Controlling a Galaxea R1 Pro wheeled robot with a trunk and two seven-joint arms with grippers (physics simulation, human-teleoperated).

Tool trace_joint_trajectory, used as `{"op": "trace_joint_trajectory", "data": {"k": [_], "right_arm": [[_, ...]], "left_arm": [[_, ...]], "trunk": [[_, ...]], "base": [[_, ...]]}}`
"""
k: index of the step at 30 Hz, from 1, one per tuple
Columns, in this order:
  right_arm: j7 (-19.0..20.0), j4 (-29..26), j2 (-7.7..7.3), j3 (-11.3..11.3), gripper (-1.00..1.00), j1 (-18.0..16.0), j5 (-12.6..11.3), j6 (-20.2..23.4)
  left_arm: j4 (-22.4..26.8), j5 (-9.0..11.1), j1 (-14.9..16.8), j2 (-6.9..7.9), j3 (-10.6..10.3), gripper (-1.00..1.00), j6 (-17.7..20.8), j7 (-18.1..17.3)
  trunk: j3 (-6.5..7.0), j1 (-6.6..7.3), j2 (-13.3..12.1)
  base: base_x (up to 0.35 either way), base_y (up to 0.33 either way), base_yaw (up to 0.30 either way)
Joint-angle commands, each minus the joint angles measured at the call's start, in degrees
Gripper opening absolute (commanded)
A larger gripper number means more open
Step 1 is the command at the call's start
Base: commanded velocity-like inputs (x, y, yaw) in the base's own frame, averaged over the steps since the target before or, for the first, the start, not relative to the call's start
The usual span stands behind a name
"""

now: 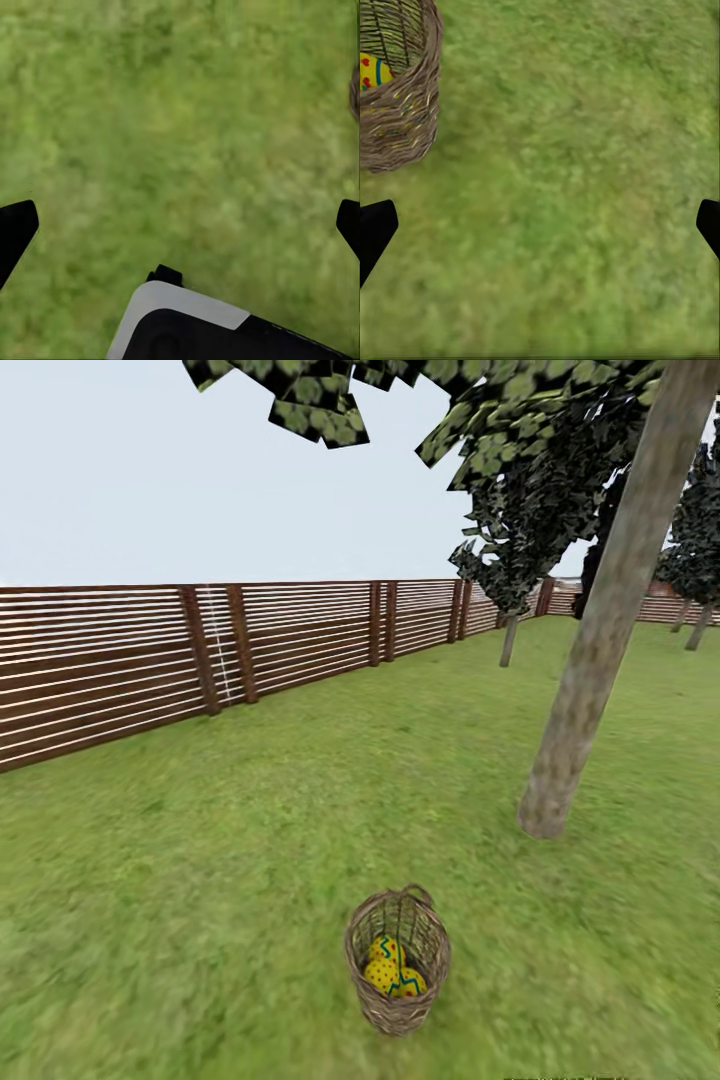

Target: Take the three Easter eggs out of the wicker basket on the lawn in the garden, then place them on the lawn next to a single tree (choose any tree) so that all three eggs are next to the same tree and none are left in the basket.

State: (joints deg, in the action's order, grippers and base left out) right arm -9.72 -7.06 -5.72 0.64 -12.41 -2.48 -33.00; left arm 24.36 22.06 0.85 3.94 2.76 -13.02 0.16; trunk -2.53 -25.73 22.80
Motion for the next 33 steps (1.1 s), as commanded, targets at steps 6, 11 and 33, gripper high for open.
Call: {"op": "trace_joint_trajectory", "data": {"k": [6, 11, 33], "right_arm": [[-0.03, 0.11, 0.00, 0.55, 1.00, -0.07, -0.25, -0.23], [-0.03, 0.12, 0.00, 0.59, 1.00, -0.07, -0.24, -0.23], [-0.06, 0.06, 0.00, 0.59, 1.00, -0.07, -0.25, -0.31]], "left_arm": [[-0.01, 0.44, 0.03, 0.03, -0.12, 1.00, -0.16, 0.02], [-0.01, 0.65, 0.03, 0.30, -0.03, 1.00, -0.21, 0.02], [-0.01, 0.70, 0.03, 0.37, 1.55, 1.00, -0.17, -0.03]], "trunk": [[-0.13, -0.05, 0.12], [-0.13, -0.05, 0.12], [-0.13, -0.05, 0.12]], "base": [[0.144, 0.315, -0.286], [0.143, 0.315, -0.285], [0.242, 0.175, -0.058]]}}
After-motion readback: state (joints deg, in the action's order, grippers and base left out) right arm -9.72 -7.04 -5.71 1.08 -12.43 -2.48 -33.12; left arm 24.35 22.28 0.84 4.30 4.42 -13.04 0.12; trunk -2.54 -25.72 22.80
